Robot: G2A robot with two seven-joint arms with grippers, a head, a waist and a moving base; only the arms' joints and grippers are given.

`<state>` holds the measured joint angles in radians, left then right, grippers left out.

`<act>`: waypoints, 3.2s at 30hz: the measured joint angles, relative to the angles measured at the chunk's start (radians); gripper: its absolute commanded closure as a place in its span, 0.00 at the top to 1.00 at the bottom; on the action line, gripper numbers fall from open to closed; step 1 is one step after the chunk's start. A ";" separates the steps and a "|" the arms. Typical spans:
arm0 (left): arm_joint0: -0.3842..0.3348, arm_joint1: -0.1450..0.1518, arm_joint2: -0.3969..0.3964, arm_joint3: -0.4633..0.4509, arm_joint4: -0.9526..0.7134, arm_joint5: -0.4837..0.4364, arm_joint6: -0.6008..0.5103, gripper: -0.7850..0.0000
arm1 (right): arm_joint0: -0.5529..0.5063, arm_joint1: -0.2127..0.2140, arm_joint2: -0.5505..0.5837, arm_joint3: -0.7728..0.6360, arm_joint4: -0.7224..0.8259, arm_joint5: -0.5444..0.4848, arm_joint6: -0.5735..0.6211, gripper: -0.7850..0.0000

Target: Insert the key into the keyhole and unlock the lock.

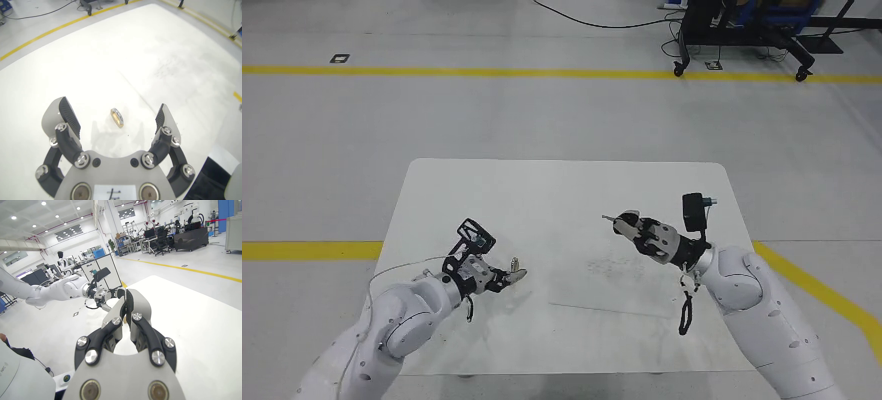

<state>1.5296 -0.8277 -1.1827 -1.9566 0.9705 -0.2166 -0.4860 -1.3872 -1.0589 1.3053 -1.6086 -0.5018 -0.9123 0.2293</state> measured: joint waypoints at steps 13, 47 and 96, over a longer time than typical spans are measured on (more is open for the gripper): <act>-0.032 -0.025 0.089 -0.030 0.167 0.087 -0.132 0.29 | 0.000 0.000 0.000 0.000 0.000 0.000 0.001 0.00; -0.141 -0.100 0.194 0.007 0.256 0.210 -0.359 0.00 | 0.000 0.000 0.000 0.000 0.000 0.000 0.001 0.00; -0.100 -0.127 0.116 -0.005 0.235 0.103 -0.446 0.00 | 0.000 0.000 0.000 0.000 0.000 0.000 0.001 0.00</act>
<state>1.4299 -0.9543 -1.0666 -1.9617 1.2054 -0.1133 -0.9323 -1.3871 -1.0589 1.3051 -1.6085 -0.5015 -0.9123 0.2306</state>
